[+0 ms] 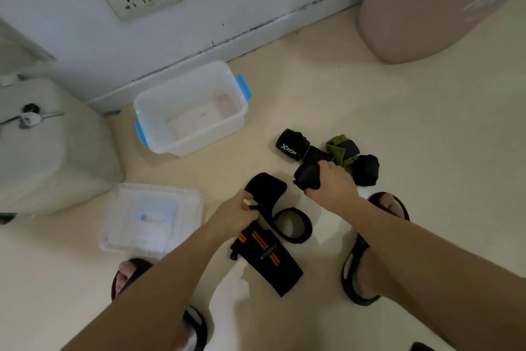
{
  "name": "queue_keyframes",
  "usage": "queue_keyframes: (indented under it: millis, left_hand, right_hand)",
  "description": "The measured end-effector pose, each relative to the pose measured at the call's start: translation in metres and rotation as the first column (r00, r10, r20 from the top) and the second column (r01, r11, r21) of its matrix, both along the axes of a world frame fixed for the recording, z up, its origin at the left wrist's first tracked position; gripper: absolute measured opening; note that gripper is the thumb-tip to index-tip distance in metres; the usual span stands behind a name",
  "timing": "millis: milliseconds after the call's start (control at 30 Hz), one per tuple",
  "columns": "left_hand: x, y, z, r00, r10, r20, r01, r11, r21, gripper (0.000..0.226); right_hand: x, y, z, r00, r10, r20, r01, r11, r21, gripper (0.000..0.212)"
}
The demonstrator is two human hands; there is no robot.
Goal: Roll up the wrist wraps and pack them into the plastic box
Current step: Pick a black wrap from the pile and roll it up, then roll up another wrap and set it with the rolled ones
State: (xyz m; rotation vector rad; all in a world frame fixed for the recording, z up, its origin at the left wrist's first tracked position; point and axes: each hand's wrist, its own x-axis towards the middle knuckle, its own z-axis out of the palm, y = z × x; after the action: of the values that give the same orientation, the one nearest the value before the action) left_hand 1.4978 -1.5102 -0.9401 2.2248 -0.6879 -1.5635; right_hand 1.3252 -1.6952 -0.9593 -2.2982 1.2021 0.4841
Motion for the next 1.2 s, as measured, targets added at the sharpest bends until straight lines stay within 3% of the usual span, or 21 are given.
queue_keyframes:
  millis: [67,133,200,267,333,400,533,633,767,867,933,1033,1200]
  left_hand:
    - [-0.006,0.000,-0.025,0.975,-0.201,0.094,0.203,0.979,-0.015,0.055]
    - [-0.013,0.001,-0.049,0.864,-0.437,0.249,0.446,0.895,0.022,0.068]
    - [-0.020,0.004,-0.067,0.573,-0.681,0.456,0.703,0.695,0.153,0.078]
    - [-0.027,0.005,-0.076,0.291,-0.785,0.547,0.820,0.499,0.279,0.083]
    - [-0.034,0.004,-0.086,0.169,-0.810,0.562,0.840,0.417,0.348,0.079]
    - [-0.039,0.003,-0.093,0.195,-0.804,0.562,0.806,0.458,0.375,0.070]
    - [-0.035,0.006,-0.096,0.336,-0.770,0.542,0.734,0.575,0.361,0.046]
    - [-0.022,0.019,-0.095,0.422,-0.704,0.572,0.690,0.658,0.301,0.033]
    - [0.001,0.043,-0.089,0.496,-0.622,0.606,0.640,0.734,0.229,0.029]
    - [0.012,0.063,-0.085,0.589,-0.549,0.593,0.564,0.805,0.186,0.022]
    - [0.014,0.073,-0.089,0.655,-0.467,0.594,0.490,0.861,0.136,0.019]
    - [0.012,0.080,-0.093,0.697,-0.393,0.600,0.431,0.898,0.088,0.021]
    - [0.007,0.082,-0.099,0.691,-0.408,0.597,0.425,0.897,0.121,0.023]
  right_hand:
    - [0.008,-0.003,-0.019,0.998,0.047,-0.047,-0.049,0.998,-0.044,0.064]
    - [0.017,-0.003,-0.037,0.994,0.077,-0.075,-0.081,0.995,-0.050,0.063]
    - [0.026,-0.002,-0.053,0.992,0.088,-0.089,-0.093,0.994,-0.054,0.062]
    - [0.033,0.001,-0.066,0.988,0.102,-0.117,-0.111,0.991,-0.076,0.064]
    - [0.036,0.003,-0.076,0.985,0.093,-0.145,-0.107,0.990,-0.093,0.066]
    - [0.035,0.005,-0.086,0.983,0.085,-0.160,-0.100,0.991,-0.087,0.068]
    - [0.027,0.004,-0.096,0.983,0.056,-0.174,-0.065,0.997,-0.048,0.074]
    - [0.021,0.013,-0.088,0.988,0.060,-0.141,-0.076,0.990,-0.115,0.076]
    - [0.017,0.047,-0.072,0.987,0.111,0.118,-0.081,0.970,-0.229,0.036]
    - [0.018,0.084,-0.061,0.970,0.049,0.239,-0.023,0.994,-0.110,0.014]
    - [0.014,0.110,-0.058,0.983,-0.060,0.172,0.049,0.997,0.067,0.015]
    - [0.001,0.139,-0.067,0.987,-0.143,-0.069,0.156,0.953,0.258,0.034]
    - [-0.014,0.173,-0.081,0.959,0.001,-0.284,0.111,0.920,0.376,0.035]
